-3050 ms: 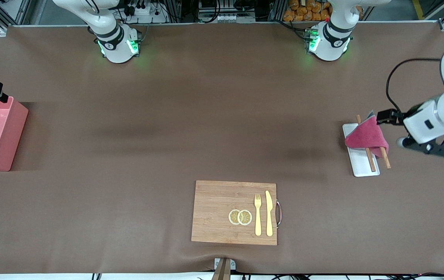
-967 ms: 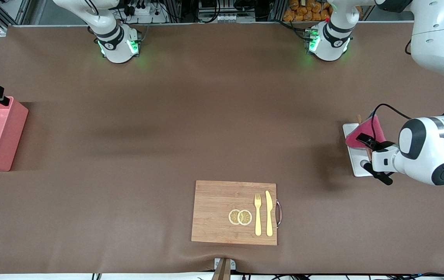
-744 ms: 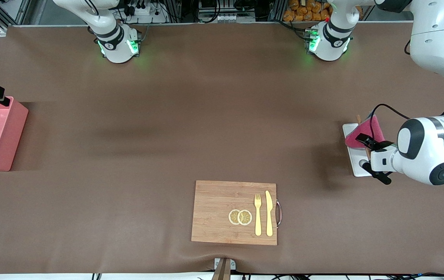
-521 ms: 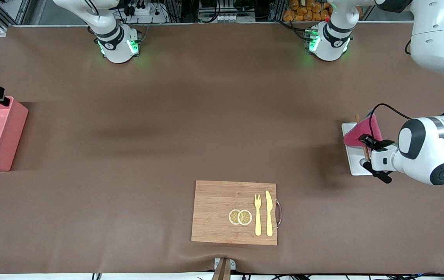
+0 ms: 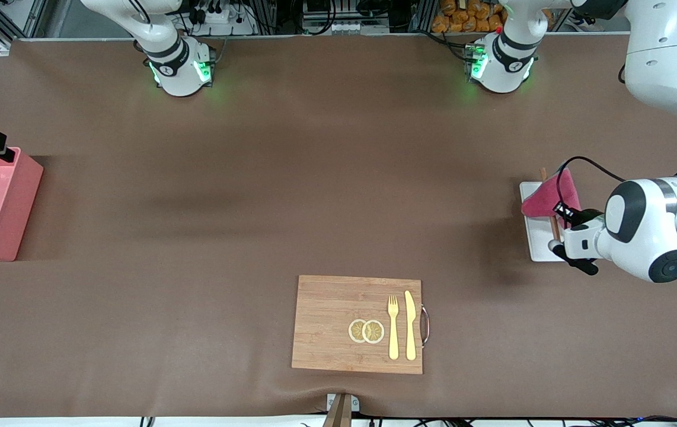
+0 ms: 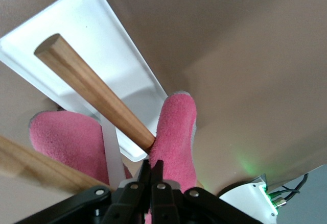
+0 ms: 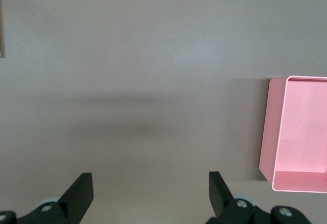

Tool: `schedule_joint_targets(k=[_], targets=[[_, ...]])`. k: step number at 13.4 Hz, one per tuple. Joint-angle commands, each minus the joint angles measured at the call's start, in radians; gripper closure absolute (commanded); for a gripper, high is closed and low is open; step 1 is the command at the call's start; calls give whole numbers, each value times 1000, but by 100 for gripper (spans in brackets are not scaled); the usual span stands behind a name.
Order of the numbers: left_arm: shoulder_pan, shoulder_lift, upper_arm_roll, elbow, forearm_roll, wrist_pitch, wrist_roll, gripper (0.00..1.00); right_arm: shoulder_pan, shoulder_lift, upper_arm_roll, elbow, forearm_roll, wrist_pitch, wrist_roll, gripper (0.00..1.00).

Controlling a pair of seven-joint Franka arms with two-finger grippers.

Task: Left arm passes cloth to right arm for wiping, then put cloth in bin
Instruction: 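Lift the pink cloth off the tray with the left gripper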

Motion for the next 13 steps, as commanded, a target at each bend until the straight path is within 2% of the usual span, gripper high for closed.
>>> schedule_joint_targets(k=[1, 9, 11, 13], targets=[[-14, -32, -3, -2, 20, -29, -49, 100, -22, -1, 16, -2, -2, -1, -8, 0], [-22, -230, -23, 17, 15, -148, -122, 100, -20, 5, 16, 0, -2, -1, -8, 0], [-30, -258, -87, 46, 4, -153, -220, 100, -20, 10, 18, -2, 3, -3, -6, 0], [-33, -256, -194, 102, -23, -153, -366, 100, -5, 26, 19, -8, 14, -27, 1, 0]])
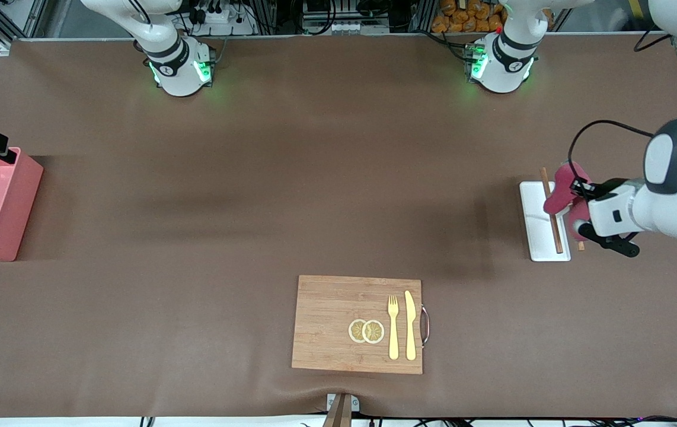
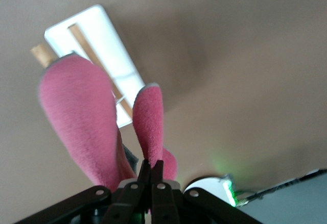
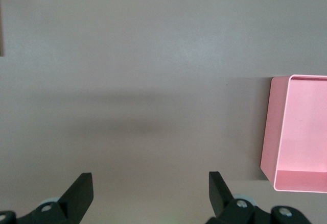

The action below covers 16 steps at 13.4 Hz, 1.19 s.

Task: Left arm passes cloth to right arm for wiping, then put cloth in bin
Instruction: 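Lift the pink cloth off the tray with the left gripper, then carry the cloth toward the right gripper while the right gripper approaches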

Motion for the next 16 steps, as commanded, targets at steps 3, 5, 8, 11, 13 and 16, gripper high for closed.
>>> schedule_joint_targets(k=[3, 5, 8, 11, 13, 16], targets=[[-43, 20, -164, 111, -121, -11, -385, 100, 60, 22, 18, -6, 11, -53, 44, 0], [-109, 28, -186, 143, -122, 12, -506, 100, 108, 29, 18, -6, 75, -62, 250, 0], [-219, 29, -189, 145, -124, 116, -689, 100, 122, 62, 18, -7, 256, -115, 703, 0], [-308, 35, -189, 154, -176, 220, -842, 100, 184, 91, 18, -12, 308, -132, 929, 0], [-365, 49, -189, 159, -214, 312, -942, 100, 223, 124, 18, -29, 403, -135, 1061, 0], [-434, 62, -187, 159, -314, 467, -1034, 100, 255, 164, 18, -53, 544, -127, 1178, 0]])
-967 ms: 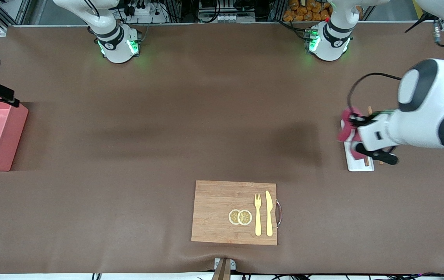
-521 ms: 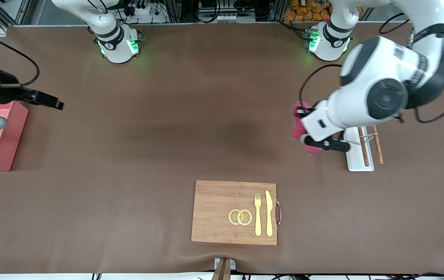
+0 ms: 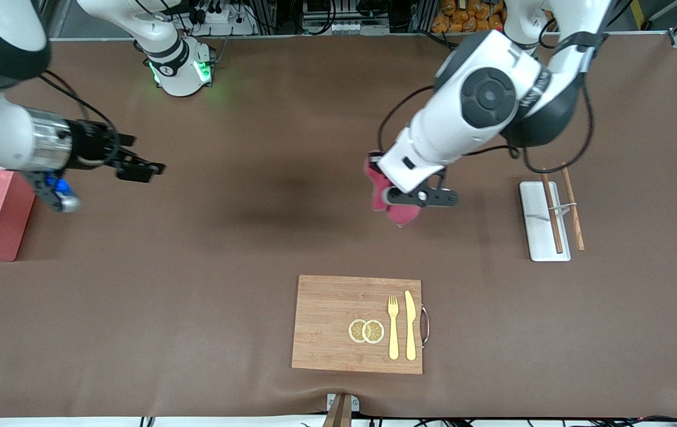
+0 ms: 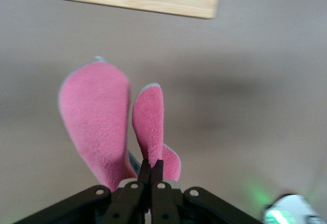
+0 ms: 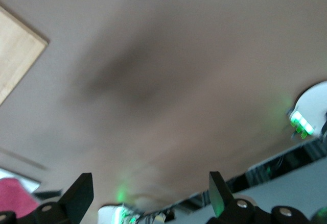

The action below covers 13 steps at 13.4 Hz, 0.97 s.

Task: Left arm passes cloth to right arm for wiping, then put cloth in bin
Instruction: 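Carry the cloth toward the right gripper while the right gripper approaches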

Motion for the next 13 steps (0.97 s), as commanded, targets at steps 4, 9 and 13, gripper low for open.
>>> schedule_joint_targets(k=[4, 9, 13], targets=[[-83, 20, 3, 32, -245, 173, -100, 100, 63, 114, -9, -20, 215, 32, 245, 0], [-175, 53, 9, 29, -309, 409, -147, 100, 200, 109, -9, -52, 270, 147, 473, 0], [-199, 66, 13, 27, -304, 480, -177, 100, 264, 83, -9, -54, 281, 173, 540, 0]])
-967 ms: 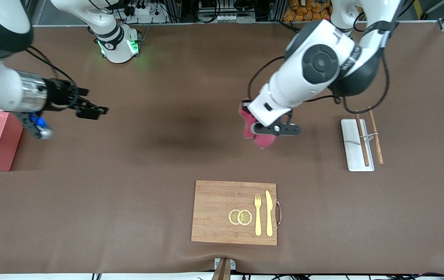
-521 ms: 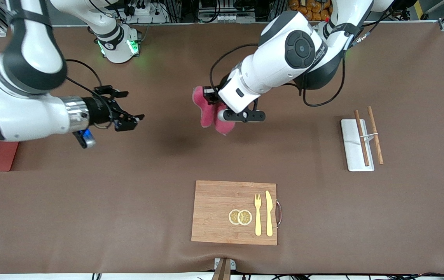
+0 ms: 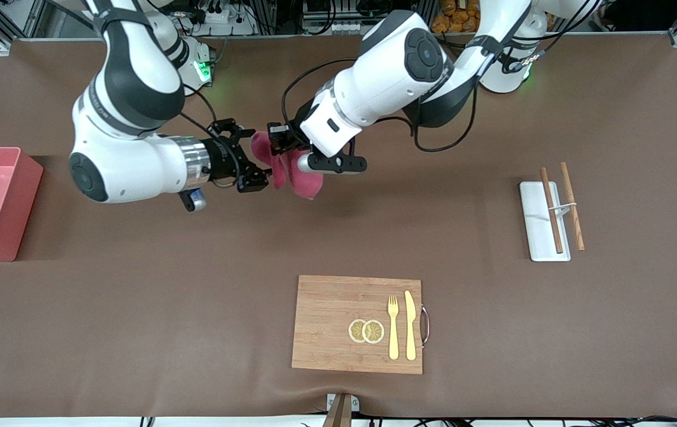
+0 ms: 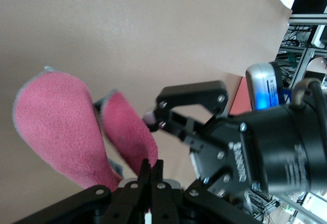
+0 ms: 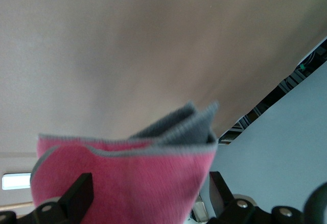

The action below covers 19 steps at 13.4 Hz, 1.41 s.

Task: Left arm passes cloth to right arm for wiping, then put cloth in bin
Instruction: 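Grasp the cloth with the right gripper while the left gripper releases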

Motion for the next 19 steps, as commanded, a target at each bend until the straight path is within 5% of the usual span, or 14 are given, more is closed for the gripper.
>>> schedule_joint_targets(k=[1, 3, 4, 11, 12, 13, 15, 19], targets=[[-9, 8, 11, 20, -15, 16, -18, 100, 24, -37, -10, -21, 22, 22, 35, 0], [-9, 8, 11, 18, -15, 16, -18, 100, 24, -35, -10, -22, 21, 28, 32, 77], [-8, 8, 11, 18, -15, 16, -18, 100, 24, -34, -10, -22, 19, 34, 32, 100], [3, -5, 11, 17, -6, 14, -13, 100, 27, -32, -10, -21, 16, 42, 17, 100], [8, -6, 12, 17, -10, 14, -12, 75, 24, -32, -10, -21, 15, 40, 14, 100], [15, -8, 17, 18, -6, 14, -7, 1, 20, -32, -11, -21, 12, 37, 0, 100], [14, -29, 18, 12, 69, 13, -7, 0, 4, -38, -14, -32, -8, 31, -121, 100], [60, -51, 26, 4, 134, -65, -7, 0, 87, -17, -11, -83, -305, 167, -271, 100]])
